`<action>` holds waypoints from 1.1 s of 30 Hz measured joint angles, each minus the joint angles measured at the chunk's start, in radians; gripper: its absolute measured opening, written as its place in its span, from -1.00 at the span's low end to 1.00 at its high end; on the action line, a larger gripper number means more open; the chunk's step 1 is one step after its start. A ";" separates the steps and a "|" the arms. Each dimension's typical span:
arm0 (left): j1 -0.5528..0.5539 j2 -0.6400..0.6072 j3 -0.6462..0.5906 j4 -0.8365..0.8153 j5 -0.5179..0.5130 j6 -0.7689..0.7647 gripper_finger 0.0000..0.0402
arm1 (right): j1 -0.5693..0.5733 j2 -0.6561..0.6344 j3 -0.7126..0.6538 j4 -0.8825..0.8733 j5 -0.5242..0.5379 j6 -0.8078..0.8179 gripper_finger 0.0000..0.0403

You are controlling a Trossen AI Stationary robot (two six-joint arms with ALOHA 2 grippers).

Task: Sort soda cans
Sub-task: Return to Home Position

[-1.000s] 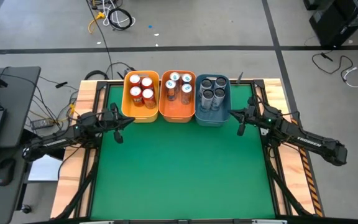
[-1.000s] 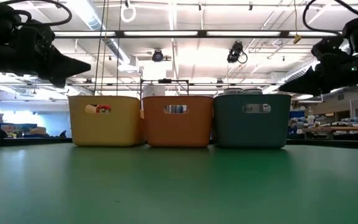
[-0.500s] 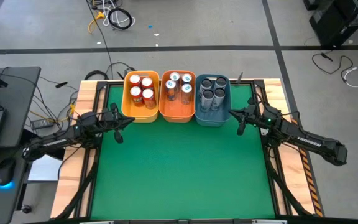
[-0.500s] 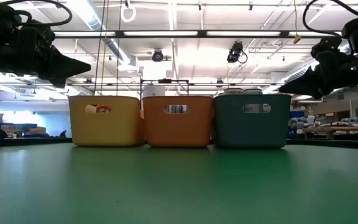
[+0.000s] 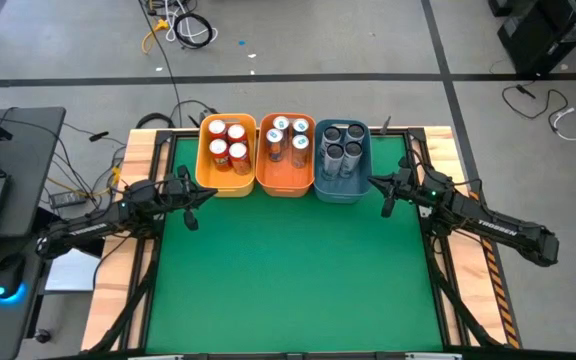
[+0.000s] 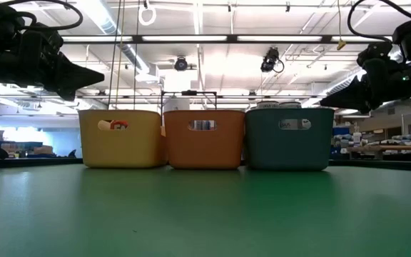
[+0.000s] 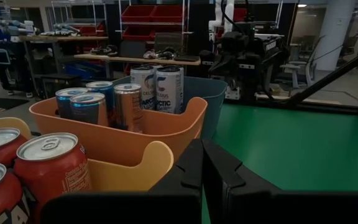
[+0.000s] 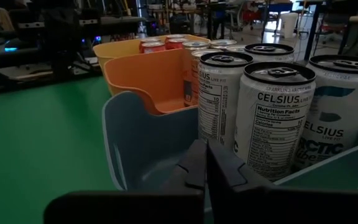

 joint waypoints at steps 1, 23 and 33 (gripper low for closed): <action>0.000 0.000 0.000 0.000 0.000 0.000 -0.98 | 0.000 0.000 0.000 0.000 0.000 0.000 -0.99; 0.000 0.000 0.000 0.000 0.000 0.000 -0.98 | 0.000 0.000 0.000 0.000 0.000 0.000 -0.98; 0.000 0.000 0.000 0.000 0.000 0.000 -0.98 | 0.000 0.000 0.000 0.000 0.000 0.000 -0.96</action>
